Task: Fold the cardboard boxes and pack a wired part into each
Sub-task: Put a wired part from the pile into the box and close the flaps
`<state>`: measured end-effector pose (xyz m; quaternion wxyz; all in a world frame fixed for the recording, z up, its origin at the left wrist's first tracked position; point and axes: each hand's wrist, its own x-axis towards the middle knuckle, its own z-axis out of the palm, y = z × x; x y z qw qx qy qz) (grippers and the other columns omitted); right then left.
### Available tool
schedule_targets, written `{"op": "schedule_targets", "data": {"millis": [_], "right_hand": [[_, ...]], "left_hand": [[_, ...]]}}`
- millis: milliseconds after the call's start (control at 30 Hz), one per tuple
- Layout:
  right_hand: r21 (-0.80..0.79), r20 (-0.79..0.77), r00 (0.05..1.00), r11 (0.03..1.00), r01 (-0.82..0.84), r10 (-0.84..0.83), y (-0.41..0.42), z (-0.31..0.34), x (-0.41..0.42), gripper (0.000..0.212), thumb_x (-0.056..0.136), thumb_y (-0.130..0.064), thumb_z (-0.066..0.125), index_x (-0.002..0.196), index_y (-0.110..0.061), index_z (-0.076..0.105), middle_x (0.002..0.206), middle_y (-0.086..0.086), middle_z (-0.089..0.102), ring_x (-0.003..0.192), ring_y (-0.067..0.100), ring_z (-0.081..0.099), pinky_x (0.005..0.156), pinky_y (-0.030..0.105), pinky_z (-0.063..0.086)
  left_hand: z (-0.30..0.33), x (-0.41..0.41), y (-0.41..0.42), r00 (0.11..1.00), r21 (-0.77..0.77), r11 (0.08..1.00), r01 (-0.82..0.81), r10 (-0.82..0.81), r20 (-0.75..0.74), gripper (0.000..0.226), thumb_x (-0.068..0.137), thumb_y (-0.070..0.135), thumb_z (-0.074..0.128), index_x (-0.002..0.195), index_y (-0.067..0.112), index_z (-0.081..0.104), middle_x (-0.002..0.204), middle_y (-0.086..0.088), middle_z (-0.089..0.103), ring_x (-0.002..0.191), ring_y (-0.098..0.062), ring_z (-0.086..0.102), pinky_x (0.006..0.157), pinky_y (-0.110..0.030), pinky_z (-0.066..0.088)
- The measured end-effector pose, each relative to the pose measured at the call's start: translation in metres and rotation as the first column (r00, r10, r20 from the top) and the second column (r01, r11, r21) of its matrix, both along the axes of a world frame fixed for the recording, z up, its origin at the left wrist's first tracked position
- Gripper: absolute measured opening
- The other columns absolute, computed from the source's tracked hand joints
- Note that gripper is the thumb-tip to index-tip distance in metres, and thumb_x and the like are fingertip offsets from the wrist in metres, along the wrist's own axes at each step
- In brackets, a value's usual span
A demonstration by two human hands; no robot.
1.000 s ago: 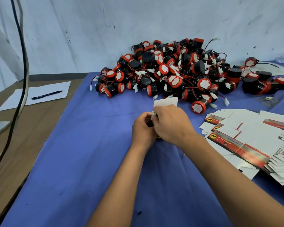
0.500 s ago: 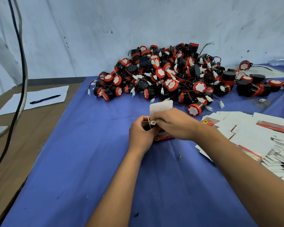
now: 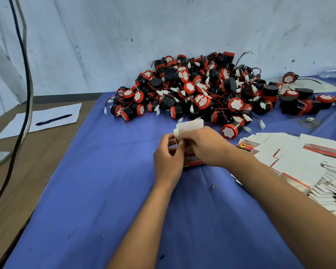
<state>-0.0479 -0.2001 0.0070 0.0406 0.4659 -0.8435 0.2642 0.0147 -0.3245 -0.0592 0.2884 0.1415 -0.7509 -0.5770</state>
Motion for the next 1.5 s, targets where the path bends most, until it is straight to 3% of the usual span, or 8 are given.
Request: {"op": "schedule_targets", "data": {"millis": [133, 300, 500, 600, 700, 1000, 1367, 1500], "right_hand": [[0.030, 0.176, 0.983, 0.998, 0.047, -0.052, 0.003, 0.007, 0.001, 0.024, 0.093, 0.004, 0.044, 0.106, -0.005, 0.061, 0.103, 0.012, 0.070, 0.096, 0.024, 0.066, 0.079, 0.031, 0.054], [-0.002, 0.336, 0.940, 0.999, -0.051, 0.048, 0.014, 0.014, 0.009, 0.046, 0.089, 0.018, 0.032, 0.118, 0.000, 0.064, 0.095, -0.015, 0.067, 0.087, -0.019, 0.062, 0.071, -0.001, 0.044], [0.003, -0.020, 0.991, 0.991, 0.134, -0.134, 0.023, 0.008, 0.004, 0.039, 0.090, 0.006, 0.047, 0.108, -0.019, 0.071, 0.100, -0.005, 0.074, 0.094, 0.022, 0.066, 0.081, 0.038, 0.056], [0.038, -0.106, 0.990, 0.995, 0.093, -0.089, 0.019, 0.001, 0.013, 0.026, 0.090, -0.014, 0.064, 0.104, -0.036, 0.059, 0.070, -0.029, 0.051, 0.076, 0.014, 0.051, 0.059, 0.021, 0.038], [0.135, -0.138, 0.981, 0.979, 0.154, -0.135, 0.011, -0.004, 0.014, 0.015, 0.092, -0.030, 0.064, 0.106, -0.030, 0.068, 0.076, -0.016, 0.057, 0.076, 0.017, 0.052, 0.055, 0.024, 0.032], [0.288, 0.010, 0.973, 0.933, 0.217, -0.230, 0.004, -0.003, 0.013, 0.032, 0.099, -0.026, 0.044, 0.130, -0.024, 0.048, 0.127, 0.000, 0.066, 0.109, 0.028, 0.059, 0.090, 0.045, 0.050], [0.237, -0.172, 0.906, 0.877, 0.419, -0.386, -0.010, -0.019, 0.018, 0.038, 0.096, -0.027, 0.036, 0.111, -0.031, 0.071, 0.100, 0.002, 0.035, 0.096, 0.023, 0.030, 0.089, 0.040, 0.030], [0.146, -0.176, 0.907, 0.901, 0.409, -0.383, -0.011, -0.009, 0.014, 0.033, 0.092, -0.025, 0.041, 0.077, -0.021, 0.069, 0.089, -0.003, 0.047, 0.091, 0.019, 0.037, 0.082, 0.040, 0.037]], "left_hand": [[-0.002, -0.002, 0.007, 0.998, -0.103, 0.993, -0.059, 0.055, -0.037, 0.006, 0.105, 0.026, 0.055, 0.103, 0.025, 0.060, 0.088, 0.012, 0.070, 0.080, -0.005, 0.067, 0.064, -0.027, 0.053], [-0.004, -0.007, 0.007, 0.991, -0.236, 0.963, -0.130, 0.126, -0.034, 0.007, 0.102, 0.017, 0.053, 0.096, 0.019, 0.052, 0.080, 0.004, 0.063, 0.074, -0.021, 0.056, 0.058, -0.036, 0.037], [-0.002, -0.006, 0.009, 0.988, -0.226, 0.962, -0.155, 0.149, -0.040, 0.012, 0.097, 0.013, 0.057, 0.090, 0.022, 0.053, 0.077, 0.007, 0.062, 0.073, -0.021, 0.055, 0.058, -0.037, 0.044], [-0.001, -0.006, 0.009, 0.987, -0.202, 0.966, -0.158, 0.156, -0.029, 0.013, 0.095, 0.014, 0.059, 0.089, 0.023, 0.053, 0.076, 0.008, 0.063, 0.072, -0.018, 0.056, 0.058, -0.037, 0.046], [0.002, -0.003, 0.006, 0.993, -0.141, 0.984, -0.109, 0.113, 0.021, 0.010, 0.092, 0.016, 0.066, 0.094, 0.024, 0.060, 0.083, 0.010, 0.070, 0.077, -0.009, 0.064, 0.066, -0.038, 0.054], [0.010, 0.003, -0.010, 0.979, 0.241, 0.957, 0.164, -0.188, 0.082, 0.035, 0.076, -0.005, 0.073, 0.102, 0.019, 0.068, 0.092, -0.003, 0.079, 0.079, -0.013, 0.073, 0.062, -0.024, 0.057], [0.010, -0.006, 0.010, 0.992, 0.233, 0.970, 0.063, -0.087, 0.095, 0.032, 0.068, 0.016, 0.067, 0.100, 0.017, 0.065, 0.092, -0.008, 0.076, 0.078, -0.024, 0.068, 0.064, -0.044, 0.059], [0.009, -0.006, 0.016, 0.996, 0.184, 0.983, 0.028, -0.043, 0.076, 0.030, 0.066, 0.027, 0.065, 0.095, 0.019, 0.065, 0.086, -0.001, 0.076, 0.075, -0.020, 0.068, 0.065, -0.045, 0.060]]}}
